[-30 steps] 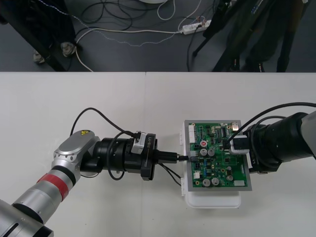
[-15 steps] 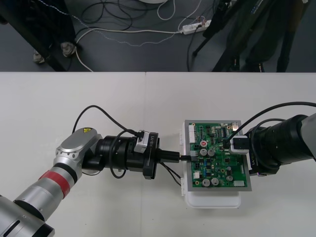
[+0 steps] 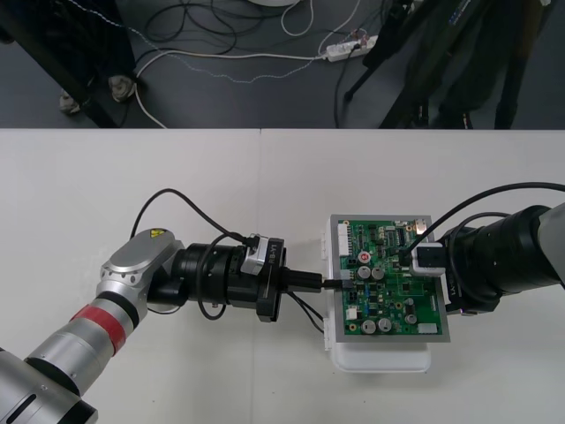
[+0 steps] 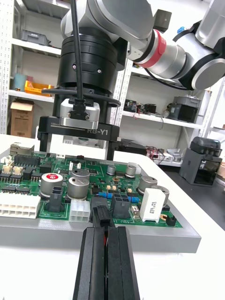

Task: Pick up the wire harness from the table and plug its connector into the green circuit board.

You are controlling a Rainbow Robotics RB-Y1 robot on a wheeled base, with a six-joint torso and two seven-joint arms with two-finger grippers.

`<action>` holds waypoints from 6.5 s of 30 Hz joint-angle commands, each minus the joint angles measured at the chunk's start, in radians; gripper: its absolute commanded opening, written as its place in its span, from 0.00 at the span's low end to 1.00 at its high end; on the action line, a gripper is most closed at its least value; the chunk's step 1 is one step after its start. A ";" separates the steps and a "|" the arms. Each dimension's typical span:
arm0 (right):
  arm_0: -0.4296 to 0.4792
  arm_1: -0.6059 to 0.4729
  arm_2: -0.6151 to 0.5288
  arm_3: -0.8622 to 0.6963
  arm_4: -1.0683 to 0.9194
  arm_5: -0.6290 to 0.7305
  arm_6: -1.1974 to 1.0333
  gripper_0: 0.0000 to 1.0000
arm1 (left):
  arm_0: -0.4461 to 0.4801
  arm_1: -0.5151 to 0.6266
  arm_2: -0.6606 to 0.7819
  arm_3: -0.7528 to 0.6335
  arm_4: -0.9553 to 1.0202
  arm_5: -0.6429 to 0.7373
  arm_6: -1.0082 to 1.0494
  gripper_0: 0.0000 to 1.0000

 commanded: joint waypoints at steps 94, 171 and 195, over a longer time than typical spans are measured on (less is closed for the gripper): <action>0.010 -0.126 0.012 -0.020 -0.070 -0.005 0.067 1.00 | -0.081 0.002 0.003 -0.026 -0.035 0.050 -0.080 0.48; -0.168 -0.172 -0.368 -0.138 -1.126 0.023 -0.275 1.00 | 0.091 0.841 0.497 -1.124 -0.064 0.228 0.909 0.64; -0.157 -0.129 -0.367 -0.145 -1.042 0.066 -0.218 1.00 | 0.091 0.841 0.497 -1.124 -0.064 0.228 0.909 0.64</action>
